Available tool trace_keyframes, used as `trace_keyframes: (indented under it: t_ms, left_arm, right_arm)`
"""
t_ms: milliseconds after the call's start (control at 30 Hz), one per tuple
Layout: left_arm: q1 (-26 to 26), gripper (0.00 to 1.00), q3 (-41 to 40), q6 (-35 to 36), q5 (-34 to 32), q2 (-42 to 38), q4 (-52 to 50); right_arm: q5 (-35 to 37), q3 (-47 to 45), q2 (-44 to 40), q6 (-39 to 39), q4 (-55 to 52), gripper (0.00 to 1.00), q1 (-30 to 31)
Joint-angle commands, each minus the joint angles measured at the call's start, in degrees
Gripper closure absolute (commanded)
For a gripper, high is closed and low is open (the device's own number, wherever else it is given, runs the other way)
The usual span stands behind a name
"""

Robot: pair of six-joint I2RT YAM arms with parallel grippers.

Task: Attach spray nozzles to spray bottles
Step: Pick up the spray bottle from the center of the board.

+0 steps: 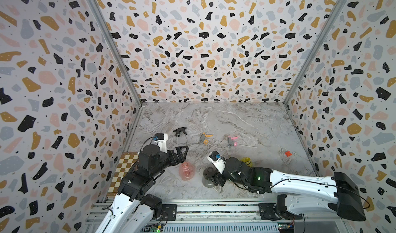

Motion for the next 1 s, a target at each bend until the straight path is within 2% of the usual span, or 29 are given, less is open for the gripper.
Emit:
trace_keyframes:
  t_ms: [0, 200, 367, 567, 800, 967]
  left_arm:
    - [-0.2, 0.01, -0.3, 1.2, 0.7, -0.7, 1.1]
    - [-0.2, 0.01, -0.7, 1.2, 1.1, -0.7, 1.2]
    - [-0.2, 0.01, -0.6, 1.5, 1.0, -0.9, 1.1]
    - [-0.2, 0.01, -0.5, 1.7, 1.3, -0.7, 1.7]
    - [-0.2, 0.01, -0.1, 1.4, 3.8, 1.0, 3.9]
    - [-0.4, 0.01, 0.3, 1.8, 8.5, 2.7, 7.2]
  right_arm:
    - [1.5, -0.2, 0.8, 1.0, 1.7, 0.37, 0.6]
    - [2.5, -0.4, 3.5, 1.2, 2.5, 0.49, 1.0]
    - [3.1, -0.8, 4.8, 1.7, 2.6, 0.50, 1.3]
    - [3.5, -1.2, 4.5, 1.9, 2.8, 0.61, 1.3]
    - [3.4, -1.4, 3.2, 1.9, 2.9, 0.82, 1.3]
    - [0.4, -1.3, -2.7, 1.9, 1.4, 1.00, -1.4]
